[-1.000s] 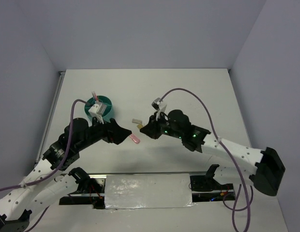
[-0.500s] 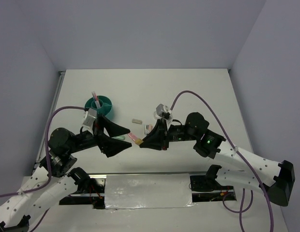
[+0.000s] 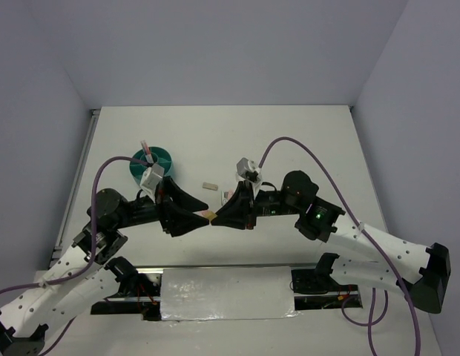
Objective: Sort the stationery into containers
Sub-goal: Pick up the stationery from the center of the board, then place the stationery in the storage box.
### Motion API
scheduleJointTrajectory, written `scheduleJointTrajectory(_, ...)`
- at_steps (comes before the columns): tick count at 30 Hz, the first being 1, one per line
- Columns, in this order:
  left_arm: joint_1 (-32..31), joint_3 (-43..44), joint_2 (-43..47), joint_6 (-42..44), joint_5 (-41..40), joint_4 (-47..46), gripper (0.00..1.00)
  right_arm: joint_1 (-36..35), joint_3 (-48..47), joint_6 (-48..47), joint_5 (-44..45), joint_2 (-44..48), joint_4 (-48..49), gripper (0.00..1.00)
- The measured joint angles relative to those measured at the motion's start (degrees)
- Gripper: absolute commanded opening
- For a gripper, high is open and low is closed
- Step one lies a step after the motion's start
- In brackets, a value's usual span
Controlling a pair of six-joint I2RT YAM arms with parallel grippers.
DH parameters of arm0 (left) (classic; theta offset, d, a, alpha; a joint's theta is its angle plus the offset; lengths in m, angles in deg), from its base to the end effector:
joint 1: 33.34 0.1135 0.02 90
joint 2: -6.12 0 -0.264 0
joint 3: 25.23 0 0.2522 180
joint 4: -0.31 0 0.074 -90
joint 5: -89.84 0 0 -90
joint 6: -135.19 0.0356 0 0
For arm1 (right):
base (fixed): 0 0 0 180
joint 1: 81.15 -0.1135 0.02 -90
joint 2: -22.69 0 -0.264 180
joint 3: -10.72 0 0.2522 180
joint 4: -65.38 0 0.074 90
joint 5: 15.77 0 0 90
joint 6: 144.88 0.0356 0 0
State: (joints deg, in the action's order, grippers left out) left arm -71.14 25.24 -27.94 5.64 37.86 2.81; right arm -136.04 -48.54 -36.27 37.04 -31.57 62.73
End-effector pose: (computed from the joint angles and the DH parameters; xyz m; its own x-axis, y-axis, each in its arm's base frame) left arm 0.0990 -0.1045 0.3571 -0.4618 -0.2766 -0.8427 0.8575 0.1036 -0.5039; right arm 0.1085 0.1918 0.3540 -0.2965 0.0203 -0.9548 -0.9543 -0.0447 0.2954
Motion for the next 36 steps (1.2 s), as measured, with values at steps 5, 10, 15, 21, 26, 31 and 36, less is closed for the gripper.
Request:
scheduleJointTrajectory(5,0.0,-0.11,0.7,-0.74,1.84,-1.46,0.45,0.0,-0.48,-0.28,0.81,-0.83,-0.52,0.0)
scheduleJointTrajectory(10,0.04,-0.11,1.01,-1.16,1.97,-2.56,0.37,-0.22,-1.9,-0.26,0.07,-1.18,-0.66,0.0)
scheduleJointTrajectory(15,0.04,-0.11,1.07,-1.14,2.27,-2.97,0.4,-0.26,-2.16,-0.24,-0.17,-1.25,-0.66,0.0)
scheduleJointTrajectory(21,0.02,-0.11,1.07,-1.03,2.32,-2.82,0.45,-0.24,-2.16,0.0,-0.15,-1.62,-0.57,0.0)
scheduleJointTrajectory(26,0.04,-0.09,1.03,-0.68,1.9,-2.08,0.31,-0.24,-2.19,0.55,-0.17,-1.97,-0.46,0.0)
scheduleJointTrajectory(31,0.04,0.04,1.01,0.66,0.59,-1.01,0.08,-0.24,-2.19,1.05,0.0,-1.97,-0.68,0.0)
scheduleJointTrajectory(36,0.0,0.85,0.87,1.66,-0.92,0.92,0.0,-0.24,-2.19,1.25,0.66,-1.97,-0.83,0.29)
